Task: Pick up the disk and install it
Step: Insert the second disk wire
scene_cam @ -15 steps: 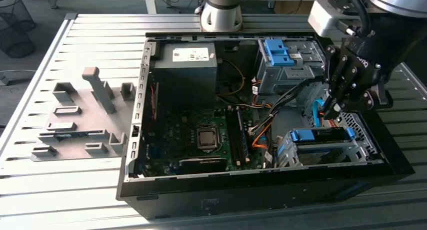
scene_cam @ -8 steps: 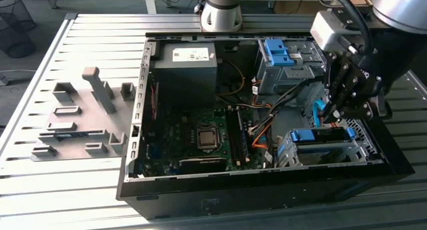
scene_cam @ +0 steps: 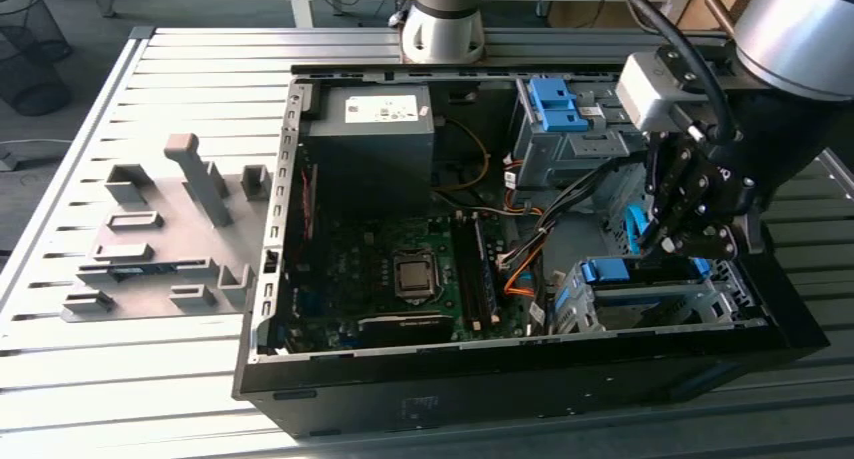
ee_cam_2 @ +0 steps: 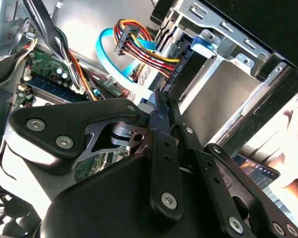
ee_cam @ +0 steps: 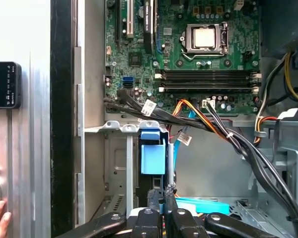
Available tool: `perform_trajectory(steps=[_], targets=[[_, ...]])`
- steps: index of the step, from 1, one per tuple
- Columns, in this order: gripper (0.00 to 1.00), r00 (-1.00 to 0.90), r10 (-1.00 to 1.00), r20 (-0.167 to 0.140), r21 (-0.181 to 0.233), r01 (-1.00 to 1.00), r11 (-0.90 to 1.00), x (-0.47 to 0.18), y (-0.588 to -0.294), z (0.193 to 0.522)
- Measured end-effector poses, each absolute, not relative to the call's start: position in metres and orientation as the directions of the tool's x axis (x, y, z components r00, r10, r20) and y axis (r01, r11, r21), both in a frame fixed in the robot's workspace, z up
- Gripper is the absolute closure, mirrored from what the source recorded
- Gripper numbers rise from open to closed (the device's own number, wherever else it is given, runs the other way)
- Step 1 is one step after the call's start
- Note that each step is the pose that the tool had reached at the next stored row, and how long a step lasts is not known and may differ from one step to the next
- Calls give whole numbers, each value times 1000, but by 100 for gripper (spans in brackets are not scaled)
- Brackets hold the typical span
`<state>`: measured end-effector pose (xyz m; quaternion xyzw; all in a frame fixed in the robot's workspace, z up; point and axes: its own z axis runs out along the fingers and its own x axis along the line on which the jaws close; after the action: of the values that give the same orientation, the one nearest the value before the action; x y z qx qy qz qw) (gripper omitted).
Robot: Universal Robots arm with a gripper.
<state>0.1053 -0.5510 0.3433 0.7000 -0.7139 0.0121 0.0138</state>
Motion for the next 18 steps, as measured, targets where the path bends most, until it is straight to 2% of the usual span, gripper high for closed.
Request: perform_trajectory(steps=[5, 8, 10, 18], targets=[[84, -20, -1000, 19, 2, -1000, 20, 107, -551, 340], [84, -20, -999, -32, 3, -1000, 20, 107, -552, 340], [84, -20, -998, -53, 4, -1000, 20, 107, -554, 340], [84, -20, -998, -54, 4, -1000, 20, 107, -564, 338]])
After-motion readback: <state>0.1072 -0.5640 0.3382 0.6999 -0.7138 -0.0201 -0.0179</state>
